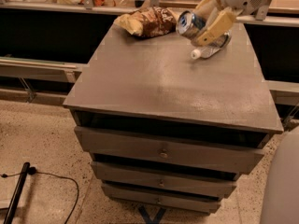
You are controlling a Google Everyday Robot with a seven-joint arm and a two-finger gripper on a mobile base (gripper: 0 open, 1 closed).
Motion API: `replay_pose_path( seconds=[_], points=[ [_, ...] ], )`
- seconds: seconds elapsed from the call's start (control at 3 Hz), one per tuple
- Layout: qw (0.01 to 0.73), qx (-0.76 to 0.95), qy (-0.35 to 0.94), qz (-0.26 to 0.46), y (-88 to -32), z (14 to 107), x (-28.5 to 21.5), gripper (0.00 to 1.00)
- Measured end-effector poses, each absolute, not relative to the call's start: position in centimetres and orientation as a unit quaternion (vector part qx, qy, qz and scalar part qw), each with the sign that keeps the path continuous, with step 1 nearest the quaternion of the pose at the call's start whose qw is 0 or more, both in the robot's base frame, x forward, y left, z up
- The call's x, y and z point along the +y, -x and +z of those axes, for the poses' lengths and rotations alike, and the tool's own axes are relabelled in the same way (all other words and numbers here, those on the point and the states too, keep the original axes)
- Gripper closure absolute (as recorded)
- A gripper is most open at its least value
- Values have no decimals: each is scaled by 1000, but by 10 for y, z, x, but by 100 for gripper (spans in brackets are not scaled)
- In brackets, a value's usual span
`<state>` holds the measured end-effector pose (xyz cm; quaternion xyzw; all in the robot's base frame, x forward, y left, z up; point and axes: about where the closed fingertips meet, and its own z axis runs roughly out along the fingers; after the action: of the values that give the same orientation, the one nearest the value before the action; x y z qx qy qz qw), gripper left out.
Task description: Knock redbull can over
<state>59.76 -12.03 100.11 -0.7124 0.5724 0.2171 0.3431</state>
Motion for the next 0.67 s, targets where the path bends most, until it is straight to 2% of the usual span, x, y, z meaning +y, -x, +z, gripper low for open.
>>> replay_pose_path(
  seconds=[0.33, 0.67],
  points=[
    [381, 558, 685, 274, -598, 1019, -113, 100],
    [385, 549, 687, 280, -598, 1029, -90, 100]
  ],
)
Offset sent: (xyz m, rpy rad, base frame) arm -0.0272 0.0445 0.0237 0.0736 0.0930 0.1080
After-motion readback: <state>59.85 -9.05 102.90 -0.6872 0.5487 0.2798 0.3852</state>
